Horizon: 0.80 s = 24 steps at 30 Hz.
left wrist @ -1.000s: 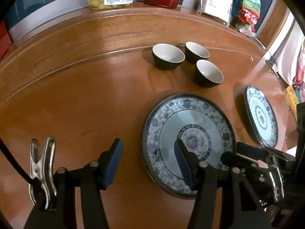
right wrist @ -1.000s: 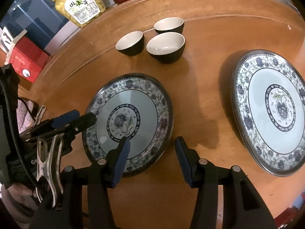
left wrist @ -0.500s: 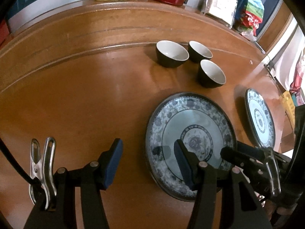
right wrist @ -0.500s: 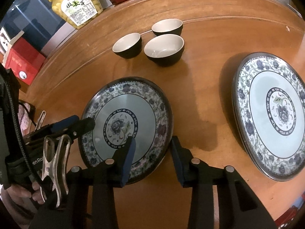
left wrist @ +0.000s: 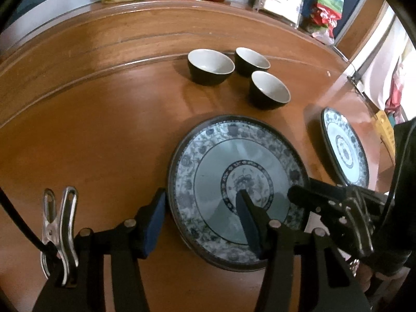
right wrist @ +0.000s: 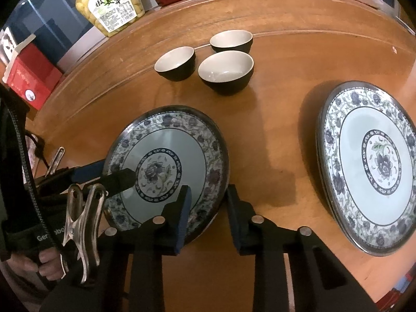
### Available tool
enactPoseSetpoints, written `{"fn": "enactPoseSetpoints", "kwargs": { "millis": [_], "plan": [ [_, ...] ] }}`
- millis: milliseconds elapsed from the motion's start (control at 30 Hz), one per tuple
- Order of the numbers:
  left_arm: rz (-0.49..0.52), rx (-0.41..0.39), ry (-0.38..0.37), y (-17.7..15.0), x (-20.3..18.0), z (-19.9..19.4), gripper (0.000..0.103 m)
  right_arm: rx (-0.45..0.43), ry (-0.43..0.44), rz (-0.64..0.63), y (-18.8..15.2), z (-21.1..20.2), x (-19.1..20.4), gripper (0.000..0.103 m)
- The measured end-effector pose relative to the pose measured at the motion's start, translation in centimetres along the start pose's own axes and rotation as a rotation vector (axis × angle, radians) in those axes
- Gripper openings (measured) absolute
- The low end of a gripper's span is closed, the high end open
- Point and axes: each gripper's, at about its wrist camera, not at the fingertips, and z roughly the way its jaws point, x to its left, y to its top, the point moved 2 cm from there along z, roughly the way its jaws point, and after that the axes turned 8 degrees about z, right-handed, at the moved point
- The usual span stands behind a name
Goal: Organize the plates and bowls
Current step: 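Grip the plate's rim with the right tool while the left tool grips it too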
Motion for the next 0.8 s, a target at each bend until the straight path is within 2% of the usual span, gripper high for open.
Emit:
{"fn": "enactPoseSetpoints", "kwargs": {
  "millis": [233,667,800],
  "plan": [
    [-0.037,-0.014,-0.004,0.4,1.1,0.1,0.042,-0.008,0.003,-0.001,0.1,0.2,0.0,0.022],
    [-0.025,-0.050,-0.007,1.0,1.6,0.4,0.042,-0.028,0.065,0.051,1.0,0.5,-0.9,0.022],
    [0.006,-0.049,0.014,1.1,1.3,0.5,0.041,-0.052,0.037,0.025,0.7,0.3,-0.7,0.020]
  ]
}}
